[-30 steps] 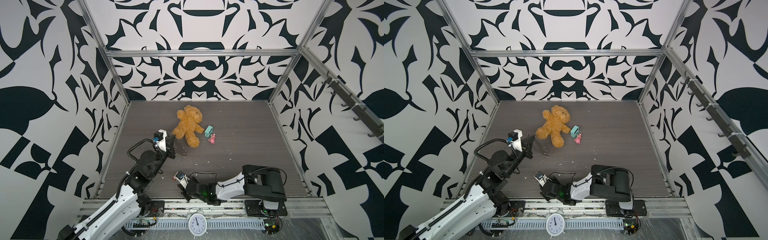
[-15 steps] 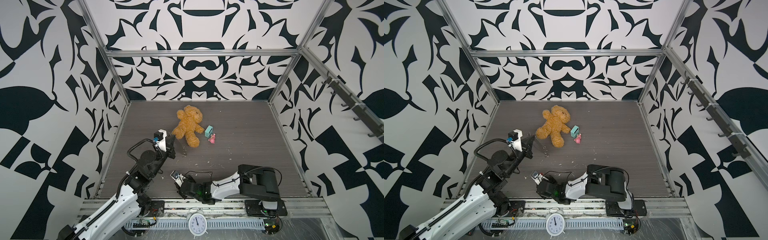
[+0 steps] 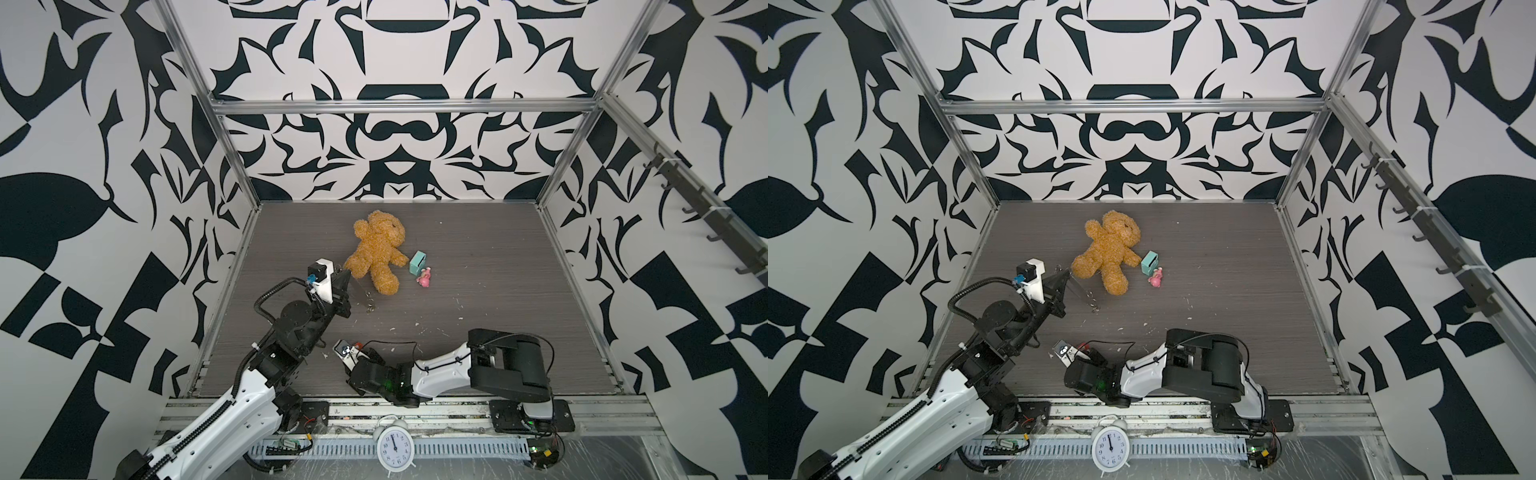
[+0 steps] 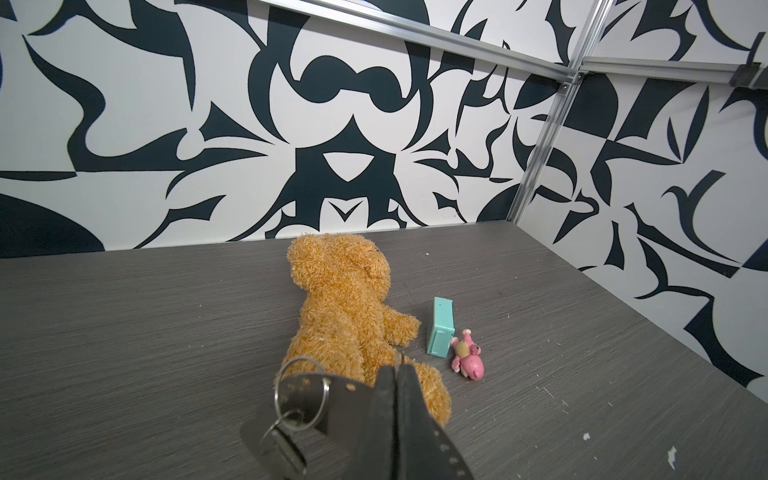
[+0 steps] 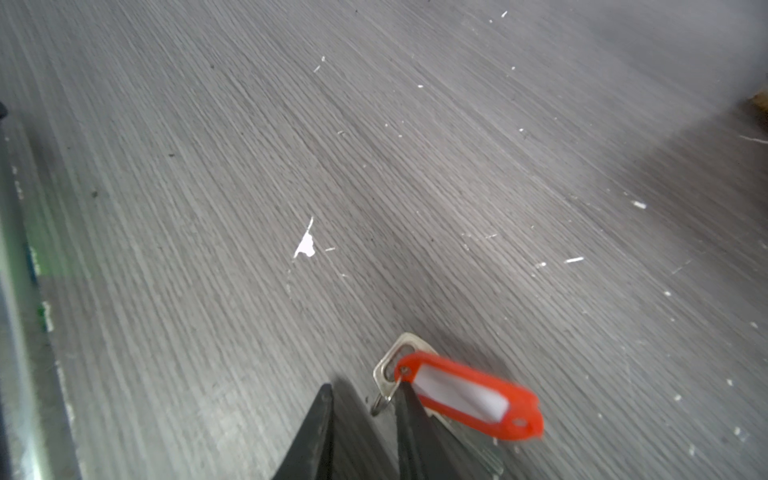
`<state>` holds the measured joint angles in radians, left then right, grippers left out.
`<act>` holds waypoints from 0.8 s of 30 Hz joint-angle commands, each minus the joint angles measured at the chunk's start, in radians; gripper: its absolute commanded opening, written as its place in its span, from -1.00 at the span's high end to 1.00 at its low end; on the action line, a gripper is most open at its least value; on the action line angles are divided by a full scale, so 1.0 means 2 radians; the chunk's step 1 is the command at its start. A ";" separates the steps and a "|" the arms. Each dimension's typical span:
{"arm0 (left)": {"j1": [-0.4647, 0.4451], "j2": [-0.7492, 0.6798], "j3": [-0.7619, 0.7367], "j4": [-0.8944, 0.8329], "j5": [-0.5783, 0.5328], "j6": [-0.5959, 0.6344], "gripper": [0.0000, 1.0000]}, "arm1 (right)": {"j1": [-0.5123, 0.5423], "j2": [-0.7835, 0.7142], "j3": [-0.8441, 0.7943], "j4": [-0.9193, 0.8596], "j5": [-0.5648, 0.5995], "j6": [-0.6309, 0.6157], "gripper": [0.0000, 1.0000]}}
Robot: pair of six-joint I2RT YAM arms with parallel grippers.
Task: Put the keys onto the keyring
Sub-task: 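Lower the right gripper and grasp the red key tag's ring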
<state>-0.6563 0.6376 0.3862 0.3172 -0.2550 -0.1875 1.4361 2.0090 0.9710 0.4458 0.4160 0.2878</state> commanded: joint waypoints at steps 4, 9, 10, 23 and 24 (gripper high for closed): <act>0.001 -0.007 0.000 0.022 -0.003 -0.005 1.00 | 0.001 -0.002 0.013 -0.016 0.028 0.004 0.53; 0.001 -0.007 0.000 0.023 -0.003 -0.005 1.00 | 0.001 -0.004 0.015 -0.018 0.037 0.009 0.62; 0.001 -0.007 0.000 0.023 -0.003 -0.005 1.00 | 0.001 -0.004 0.015 -0.018 0.038 0.011 0.64; 0.001 -0.006 0.000 0.023 -0.002 -0.005 1.00 | 0.001 -0.013 0.004 -0.014 0.044 0.015 0.95; 0.001 -0.006 0.000 0.022 -0.001 -0.005 1.00 | 0.001 -0.015 0.002 -0.013 0.044 0.014 0.99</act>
<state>-0.6563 0.6376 0.3862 0.3172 -0.2546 -0.1875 1.4361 2.0109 0.9787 0.4160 0.4801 0.3115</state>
